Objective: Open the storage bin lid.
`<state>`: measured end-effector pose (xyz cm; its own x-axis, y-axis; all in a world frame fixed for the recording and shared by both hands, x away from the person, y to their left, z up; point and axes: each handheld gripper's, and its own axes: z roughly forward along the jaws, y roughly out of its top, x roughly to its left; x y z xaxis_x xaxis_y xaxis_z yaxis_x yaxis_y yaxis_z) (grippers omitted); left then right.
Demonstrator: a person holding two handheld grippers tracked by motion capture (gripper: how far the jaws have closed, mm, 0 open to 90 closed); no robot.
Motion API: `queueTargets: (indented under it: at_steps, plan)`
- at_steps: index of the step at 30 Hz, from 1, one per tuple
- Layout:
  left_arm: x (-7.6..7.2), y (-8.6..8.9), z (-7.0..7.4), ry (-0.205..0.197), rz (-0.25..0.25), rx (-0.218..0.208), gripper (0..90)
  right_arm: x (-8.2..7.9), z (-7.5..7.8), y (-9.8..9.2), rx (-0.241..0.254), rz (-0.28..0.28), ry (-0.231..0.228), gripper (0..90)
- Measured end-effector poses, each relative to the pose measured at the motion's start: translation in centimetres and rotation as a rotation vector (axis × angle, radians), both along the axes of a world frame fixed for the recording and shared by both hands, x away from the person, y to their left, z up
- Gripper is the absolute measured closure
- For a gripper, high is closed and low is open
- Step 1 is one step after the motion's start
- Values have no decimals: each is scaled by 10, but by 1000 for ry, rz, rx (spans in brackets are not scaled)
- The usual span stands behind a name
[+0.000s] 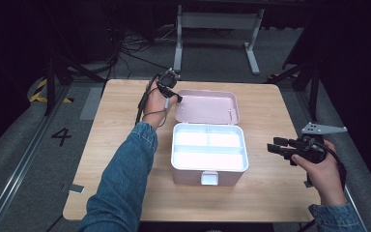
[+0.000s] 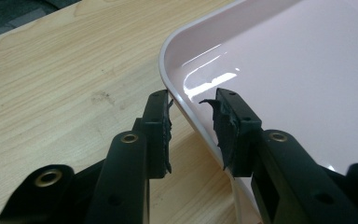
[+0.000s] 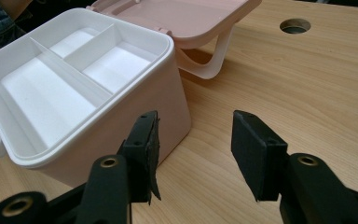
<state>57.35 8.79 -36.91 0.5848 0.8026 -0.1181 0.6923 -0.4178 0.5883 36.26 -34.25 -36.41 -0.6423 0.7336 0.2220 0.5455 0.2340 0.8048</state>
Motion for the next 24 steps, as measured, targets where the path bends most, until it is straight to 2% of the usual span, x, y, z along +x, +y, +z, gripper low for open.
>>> queueTargets:
  at_steps: [2,5,9,14,19,24]
  plan:
    - [-1,1,-3,11,-1,-17,646,0,0,0,-1,2,0,529]
    - [-2,2,-4,-2,1,-21,578,0,0,1,-1,3,3,528]
    - [-6,6,1,-41,18,-23,440,0,0,1,-2,5,1,527]
    - [-18,15,12,-91,20,-47,386,0,0,1,-1,6,1,526]
    - [-43,20,32,-144,-35,-58,370,1,-1,4,-8,13,2,512]
    - [-79,27,55,-196,-100,-57,358,4,1,7,-32,21,-7,496]
